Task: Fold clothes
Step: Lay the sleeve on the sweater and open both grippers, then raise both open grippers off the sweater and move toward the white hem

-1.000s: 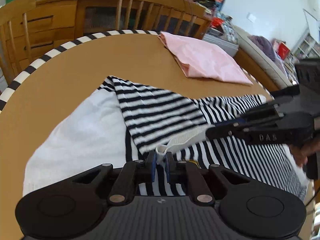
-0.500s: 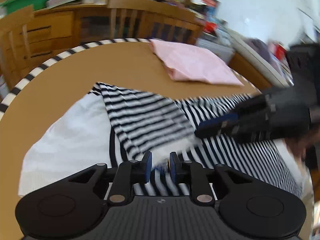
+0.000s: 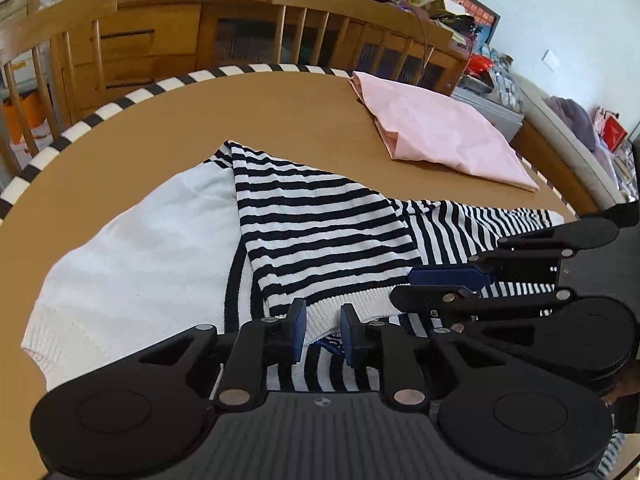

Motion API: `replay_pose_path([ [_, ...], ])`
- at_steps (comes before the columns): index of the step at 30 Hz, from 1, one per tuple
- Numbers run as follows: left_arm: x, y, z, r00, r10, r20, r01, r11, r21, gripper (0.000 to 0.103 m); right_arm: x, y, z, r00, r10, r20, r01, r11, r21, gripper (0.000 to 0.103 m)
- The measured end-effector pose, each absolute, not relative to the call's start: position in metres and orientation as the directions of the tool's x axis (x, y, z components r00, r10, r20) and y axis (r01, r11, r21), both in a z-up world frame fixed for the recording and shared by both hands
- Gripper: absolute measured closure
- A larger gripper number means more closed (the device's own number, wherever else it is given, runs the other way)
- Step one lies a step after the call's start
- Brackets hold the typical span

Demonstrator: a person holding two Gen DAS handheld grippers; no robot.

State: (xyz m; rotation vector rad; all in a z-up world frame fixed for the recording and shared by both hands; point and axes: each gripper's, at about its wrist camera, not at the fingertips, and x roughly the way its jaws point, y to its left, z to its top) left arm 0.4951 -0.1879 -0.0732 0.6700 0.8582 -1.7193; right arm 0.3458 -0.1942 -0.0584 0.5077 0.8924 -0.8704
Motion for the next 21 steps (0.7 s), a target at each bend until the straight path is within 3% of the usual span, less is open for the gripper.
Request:
replay_pose_path([
  [11,0.497,-0.185,-0.074,-0.292,-0.568,-0.77,0.957,-0.176,-0.232,0.082,0.344,-0.19,-0.059,0.337,-0.462,-0.82,0.84,0.541,0.04,0.085],
  [21,0.48,-0.186,-0.068,-0.24,-0.556,-0.796,0.961,-0.253,-0.113,0.078,0.332,-0.178,-0.061,0.364,-0.511,-0.779,0.878,0.468,0.102,0.084],
])
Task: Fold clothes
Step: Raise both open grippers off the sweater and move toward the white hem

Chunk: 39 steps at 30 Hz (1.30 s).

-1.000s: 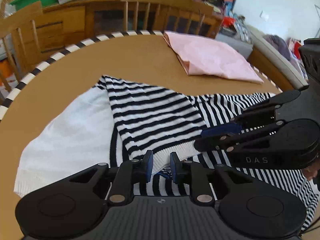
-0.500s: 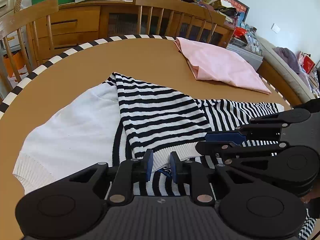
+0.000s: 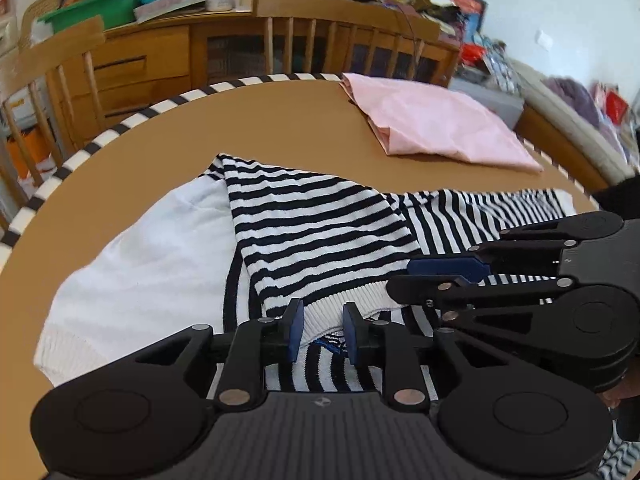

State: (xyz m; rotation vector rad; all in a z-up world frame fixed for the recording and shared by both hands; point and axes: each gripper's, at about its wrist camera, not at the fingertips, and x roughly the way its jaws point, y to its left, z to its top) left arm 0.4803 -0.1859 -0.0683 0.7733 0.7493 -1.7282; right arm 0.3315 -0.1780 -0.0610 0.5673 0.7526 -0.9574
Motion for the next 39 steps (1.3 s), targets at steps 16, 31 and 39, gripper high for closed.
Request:
replay_pose_path([
  [16,0.513,0.014,-0.028,-0.386,-0.554,-0.737,0.922,-0.204,-0.329,0.043,0.259,0.023,-0.017,0.258,-0.613,-0.746,0.941,0.333,0.052,0.062],
  [31,0.515,0.115,-0.053,-0.342,-0.541,-0.768,0.937,-0.132,-0.324,0.034,0.172,0.117,-0.036,0.194,-0.612,-0.766,0.981,0.113,0.159,0.06],
  [39,0.515,0.136,-0.055,-0.274,-0.544,-0.793,0.91,0.119,-0.396,0.034,0.139,0.098,-0.037,0.251,-0.572,-0.781,0.967,0.178,0.181,0.06],
])
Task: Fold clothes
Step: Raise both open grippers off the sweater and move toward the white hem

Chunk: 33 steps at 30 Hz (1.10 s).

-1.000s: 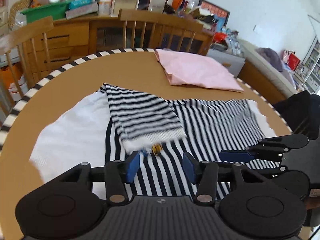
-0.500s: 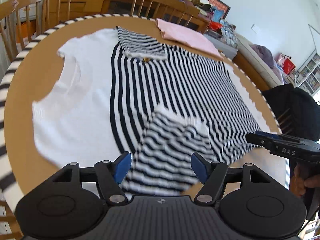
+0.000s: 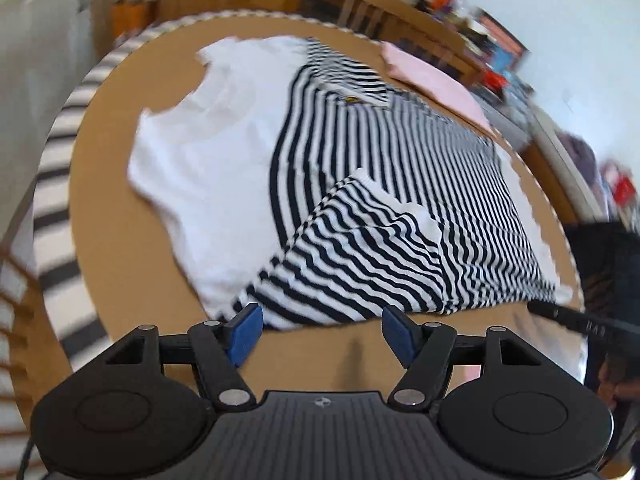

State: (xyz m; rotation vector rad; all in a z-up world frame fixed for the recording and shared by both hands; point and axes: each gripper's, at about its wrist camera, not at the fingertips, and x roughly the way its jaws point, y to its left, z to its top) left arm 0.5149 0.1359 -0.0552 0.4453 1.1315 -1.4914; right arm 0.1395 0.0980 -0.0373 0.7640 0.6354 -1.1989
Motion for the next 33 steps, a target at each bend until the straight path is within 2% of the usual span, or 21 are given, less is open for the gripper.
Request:
replay_pose_path([
  [4,0.507,0.141,-0.06,-0.217,-0.568,-0.794,0.862,0.27,-0.429,0.034,0.131,0.09,-0.035,0.302,-0.553,-0.777,0.952,0.218,0.214,0.058],
  [9,0.487,0.131,-0.057,-0.099,-0.561,-0.822,0.886,0.326,-0.329,0.033,0.135,0.082,-0.034,0.38,-0.505,-0.775,0.921,0.281,0.269,0.058],
  [11,0.481,0.128,-0.056,-0.065,-0.559,-0.826,0.89,0.341,-0.302,0.031,0.143,0.082,-0.035,0.361,-0.505,-0.784,0.922,0.32,0.218,0.058],
  [17,0.463,0.12,-0.057,-0.029,-0.545,-0.838,0.911,0.33,-0.246,0.015,0.129,0.081,-0.039,0.358,-0.479,-0.801,0.922,0.315,0.224,0.058],
  [22,0.443,0.112,-0.06,0.039,-0.51,-0.86,0.941,0.308,-0.14,0.01,0.118,0.081,-0.044,0.359,-0.465,-0.809,0.926,0.289,0.245,0.058],
  [28,0.443,0.107,-0.059,0.05,-0.486,-0.873,0.925,0.352,-0.143,0.01,0.12,0.081,-0.044,0.372,-0.463,-0.805,0.916,0.324,0.237,0.052],
  [33,0.449,0.106,-0.057,0.041,-0.485,-0.874,0.9,0.398,-0.178,0.01,0.122,0.075,-0.043,0.38,-0.457,-0.804,0.911,0.334,0.24,0.052],
])
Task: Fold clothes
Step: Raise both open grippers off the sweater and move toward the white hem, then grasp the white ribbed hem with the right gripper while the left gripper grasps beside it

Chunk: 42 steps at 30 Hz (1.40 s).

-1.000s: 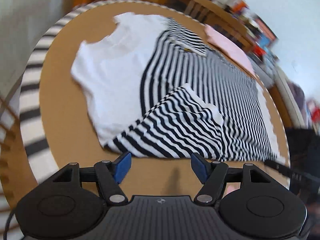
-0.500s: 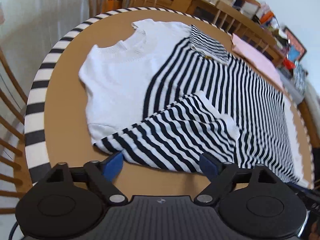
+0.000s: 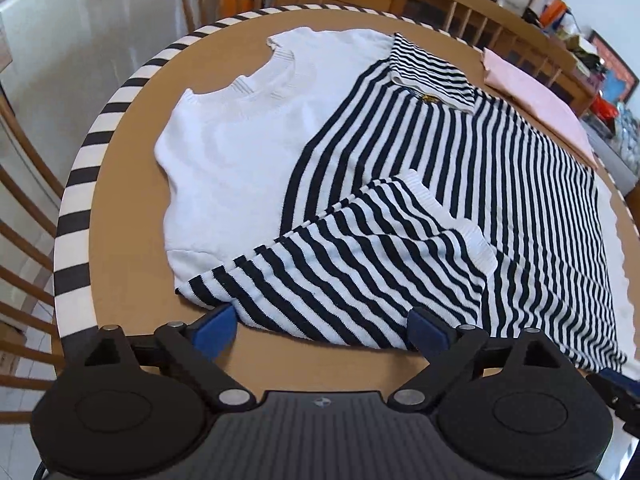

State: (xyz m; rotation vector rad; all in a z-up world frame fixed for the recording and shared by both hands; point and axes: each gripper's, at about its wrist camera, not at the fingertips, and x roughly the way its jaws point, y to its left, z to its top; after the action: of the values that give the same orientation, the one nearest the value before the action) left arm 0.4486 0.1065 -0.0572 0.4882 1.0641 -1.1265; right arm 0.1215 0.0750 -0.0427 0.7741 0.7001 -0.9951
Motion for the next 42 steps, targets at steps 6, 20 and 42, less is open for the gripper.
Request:
replay_pose_path([
  [6,0.46,0.105,-0.055,0.03,-0.489,-0.872,0.852,0.468,-0.234,0.019,0.116,0.067,-0.045,0.379,-0.447,-0.81,0.915,0.313,0.255,0.051],
  [20,0.49,0.11,-0.055,-0.016,-0.537,-0.844,0.702,0.595,-0.392,0.028,0.097,0.061,-0.041,0.364,-0.478,-0.799,0.93,0.239,0.281,0.05],
  [42,0.483,0.103,-0.053,-0.014,-0.497,-0.868,0.766,0.552,-0.328,0.026,0.028,0.051,-0.055,0.115,-0.513,-0.851,0.97,-0.128,0.208,0.04],
])
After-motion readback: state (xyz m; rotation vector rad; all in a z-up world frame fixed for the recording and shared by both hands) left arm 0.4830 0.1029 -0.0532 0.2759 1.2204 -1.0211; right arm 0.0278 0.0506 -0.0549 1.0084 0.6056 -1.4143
